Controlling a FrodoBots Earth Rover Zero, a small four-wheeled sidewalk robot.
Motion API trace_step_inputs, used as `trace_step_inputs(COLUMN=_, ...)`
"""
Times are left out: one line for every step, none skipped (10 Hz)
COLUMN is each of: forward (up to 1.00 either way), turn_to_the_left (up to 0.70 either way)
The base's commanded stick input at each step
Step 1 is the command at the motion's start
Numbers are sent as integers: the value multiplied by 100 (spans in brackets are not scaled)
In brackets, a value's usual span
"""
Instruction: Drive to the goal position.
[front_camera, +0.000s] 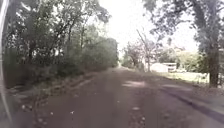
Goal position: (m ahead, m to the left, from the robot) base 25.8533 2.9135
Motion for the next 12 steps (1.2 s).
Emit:
trace_step_inputs(forward=70, turn_to_the_left=0)
trace_step_inputs(forward=70, turn_to_the_left=0)
trace_step_inputs(forward=70, turn_to_the_left=-2)
trace_step_inputs(forward=70, turn_to_the_left=-10)
trace_step_inputs(forward=70, turn_to_the_left=-24)
trace_step_inputs(forward=70, turn_to_the_left=-32)
trace_step_inputs(forward=70, turn_to_the_left=-13)
trace_step_inputs(forward=70, turn_to_the_left=0)
trace_step_inputs(forward=70, turn_to_the_left=0)
trace_step_inputs(forward=70, turn_to_the_left=0)
trace_step_inputs(forward=70, turn_to_the_left=0)
trace_step_inputs(forward=70, turn_to_the_left=0)
